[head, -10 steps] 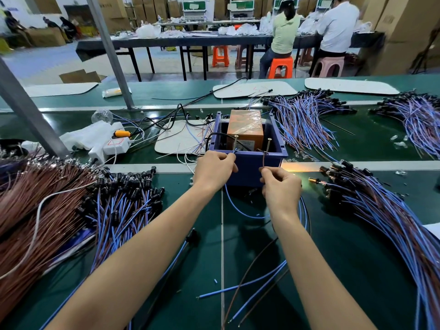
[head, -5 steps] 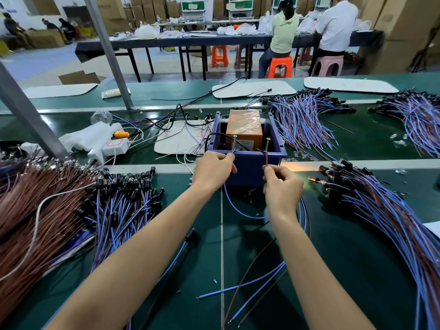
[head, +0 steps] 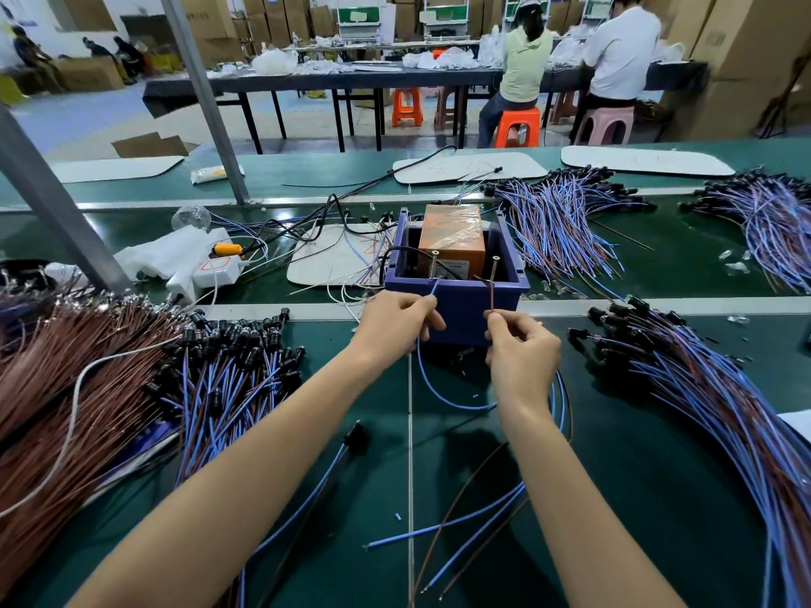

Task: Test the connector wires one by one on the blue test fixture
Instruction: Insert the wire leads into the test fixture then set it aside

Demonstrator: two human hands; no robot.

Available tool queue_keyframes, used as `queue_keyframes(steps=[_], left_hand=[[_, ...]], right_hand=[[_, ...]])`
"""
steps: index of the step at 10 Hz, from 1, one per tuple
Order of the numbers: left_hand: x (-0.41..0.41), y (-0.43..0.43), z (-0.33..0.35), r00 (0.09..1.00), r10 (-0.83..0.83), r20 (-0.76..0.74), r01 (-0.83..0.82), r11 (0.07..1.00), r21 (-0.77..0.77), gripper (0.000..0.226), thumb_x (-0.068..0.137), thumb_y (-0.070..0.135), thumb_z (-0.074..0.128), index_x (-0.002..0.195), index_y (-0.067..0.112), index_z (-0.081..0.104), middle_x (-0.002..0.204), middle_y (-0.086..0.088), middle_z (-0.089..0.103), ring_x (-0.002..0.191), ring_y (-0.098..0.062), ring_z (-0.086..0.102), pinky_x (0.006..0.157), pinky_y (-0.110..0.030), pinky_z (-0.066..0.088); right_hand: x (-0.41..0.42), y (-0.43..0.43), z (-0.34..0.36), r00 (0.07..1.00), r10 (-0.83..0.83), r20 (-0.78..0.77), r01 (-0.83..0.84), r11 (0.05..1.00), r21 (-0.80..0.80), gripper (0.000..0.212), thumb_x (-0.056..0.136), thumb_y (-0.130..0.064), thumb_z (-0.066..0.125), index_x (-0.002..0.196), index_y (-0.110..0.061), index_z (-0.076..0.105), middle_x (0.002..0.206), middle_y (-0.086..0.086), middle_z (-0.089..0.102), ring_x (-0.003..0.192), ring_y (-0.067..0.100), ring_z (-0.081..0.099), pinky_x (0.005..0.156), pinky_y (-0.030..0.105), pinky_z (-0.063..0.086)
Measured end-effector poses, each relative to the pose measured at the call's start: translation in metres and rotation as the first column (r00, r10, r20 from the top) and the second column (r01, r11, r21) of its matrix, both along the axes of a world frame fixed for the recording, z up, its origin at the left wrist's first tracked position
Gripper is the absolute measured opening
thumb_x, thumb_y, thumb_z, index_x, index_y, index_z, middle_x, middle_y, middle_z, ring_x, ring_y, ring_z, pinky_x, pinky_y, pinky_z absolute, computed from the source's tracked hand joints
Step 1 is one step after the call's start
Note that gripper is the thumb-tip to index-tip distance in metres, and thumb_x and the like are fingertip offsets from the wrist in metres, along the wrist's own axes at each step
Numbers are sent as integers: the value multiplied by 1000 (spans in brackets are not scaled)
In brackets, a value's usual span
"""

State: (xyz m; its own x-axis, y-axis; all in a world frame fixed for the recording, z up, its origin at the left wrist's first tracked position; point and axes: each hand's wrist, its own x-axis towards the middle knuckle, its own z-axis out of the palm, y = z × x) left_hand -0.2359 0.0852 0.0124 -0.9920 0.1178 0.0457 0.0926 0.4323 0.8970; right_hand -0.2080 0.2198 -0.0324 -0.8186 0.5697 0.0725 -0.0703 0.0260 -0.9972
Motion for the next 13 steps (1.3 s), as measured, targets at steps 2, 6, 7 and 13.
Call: queue_keyframes(steps=[2,6,7,13], left_hand=[[73,-53,6,680,-690,247,715,699,-18,43,77,-9,40,100,5,73,104,-11,67,78,-15,63,73,-24,50],[90,-109,-51,954,-270,127,274,623,-733,50,87,22,63,132,30,44,83,12,46,75,-6,41,72,-16,33],[86,-103,-47,961,-263,83,248,693,-677,54,83,13,59,132,30,44,74,8,60,68,-4,48,69,-18,41],[133,3,47,427,-726,-539,327,679,-657,21,84,6,59,101,3,71,91,-14,67,81,-27,62,74,-31,45]], right_hand=[[38,19,0,824,534,189,-560,820,118,35,95,-27,56,68,-16,76,48,1,59,38,8,43,41,15,34],[57,26,-4,659,140,739,-711,436,551,29,92,-42,57,69,-23,55,74,-1,57,77,24,58,65,29,46],[61,34,-2,656,40,754,-699,409,587,37,92,-43,57,65,-17,54,67,-2,52,67,24,51,62,28,40],[67,-33,86,866,438,242,-175,717,-675,20,96,-22,50,106,-6,59,89,23,70,65,25,67,55,23,53]])
